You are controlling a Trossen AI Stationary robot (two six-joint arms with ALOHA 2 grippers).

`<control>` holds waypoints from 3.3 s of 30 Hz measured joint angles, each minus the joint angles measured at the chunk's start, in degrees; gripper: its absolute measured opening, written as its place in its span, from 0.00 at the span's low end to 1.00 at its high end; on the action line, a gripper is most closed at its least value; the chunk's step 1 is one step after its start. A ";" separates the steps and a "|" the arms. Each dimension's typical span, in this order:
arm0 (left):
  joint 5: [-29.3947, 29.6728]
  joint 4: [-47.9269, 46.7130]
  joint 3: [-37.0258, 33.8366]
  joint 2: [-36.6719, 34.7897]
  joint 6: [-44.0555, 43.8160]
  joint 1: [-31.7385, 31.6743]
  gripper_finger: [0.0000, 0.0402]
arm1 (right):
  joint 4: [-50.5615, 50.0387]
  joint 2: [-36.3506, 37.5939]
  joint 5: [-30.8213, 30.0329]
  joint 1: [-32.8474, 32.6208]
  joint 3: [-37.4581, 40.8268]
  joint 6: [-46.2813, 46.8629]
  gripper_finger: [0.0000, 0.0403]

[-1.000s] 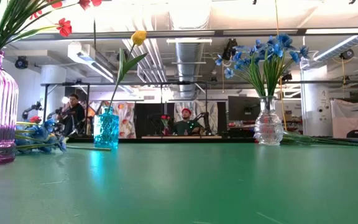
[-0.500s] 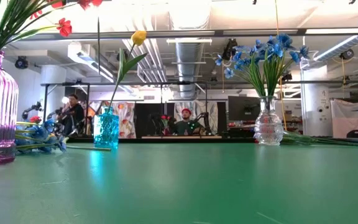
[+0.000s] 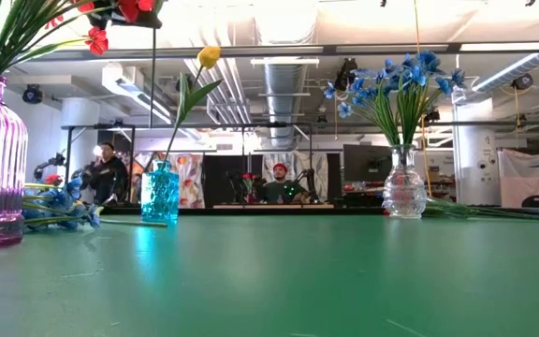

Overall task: Sort flowers into vase by color
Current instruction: Put the yellow tulip into the blue vase

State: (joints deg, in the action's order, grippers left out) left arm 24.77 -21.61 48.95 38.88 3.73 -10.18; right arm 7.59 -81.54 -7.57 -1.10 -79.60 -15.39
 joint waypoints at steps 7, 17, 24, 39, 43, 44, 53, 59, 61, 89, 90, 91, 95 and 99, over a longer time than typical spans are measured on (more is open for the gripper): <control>-8.92 1.52 -0.02 0.70 0.34 -8.23 0.00 | -0.10 0.00 -0.01 0.00 0.01 0.51 0.64; -22.73 3.27 -1.50 2.44 -3.58 -23.97 0.00 | -0.72 0.00 -0.01 0.00 -0.02 0.56 0.62; -30.53 7.96 -5.49 3.18 -5.82 -31.03 0.00 | -1.13 0.00 -0.01 0.00 0.01 1.37 0.64; -33.61 12.65 -8.99 2.12 -10.36 -32.61 0.00 | -1.33 0.00 -0.03 0.00 0.01 1.48 0.63; -33.70 10.32 -6.33 1.41 -10.50 -32.58 0.00 | -1.33 0.00 -0.03 0.00 0.01 1.48 0.63; -33.70 9.98 -5.79 1.41 -10.45 -32.58 0.00 | -1.33 0.00 -0.05 0.00 0.01 1.50 0.63; -34.32 9.21 -5.62 2.84 -10.45 -32.58 0.00 | -1.26 0.00 -0.05 0.00 -0.02 2.00 0.61; -34.79 9.42 -5.62 3.38 -10.78 -32.58 0.00 | -0.89 0.00 -0.07 0.00 -0.01 1.98 0.62; -34.82 9.42 -5.64 3.48 -10.95 -32.58 0.00 | -0.89 0.00 -0.07 0.00 0.01 1.98 0.61; -33.41 7.41 -6.45 7.60 -10.32 -32.58 0.00 | -0.89 0.00 -0.05 0.00 0.01 1.96 0.61; -32.86 7.43 -6.45 7.90 -10.32 -32.58 0.00 | -0.89 0.00 -0.05 0.00 0.01 1.96 0.62; -32.53 7.42 -6.45 8.20 -10.32 -32.58 0.00 | -0.89 0.00 -0.05 0.00 0.01 1.96 0.62; -32.15 7.41 -6.45 8.91 -10.42 -32.58 0.00 | -0.91 0.00 -0.05 0.00 0.01 1.96 0.62; -32.15 7.39 -6.45 9.21 -10.63 -32.58 0.02 | -0.91 0.00 -0.05 0.00 0.00 1.96 0.61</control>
State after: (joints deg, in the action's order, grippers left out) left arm -7.38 -14.22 42.50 48.10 -6.90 -42.76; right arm 6.68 -81.54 -7.62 -1.10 -79.60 -13.43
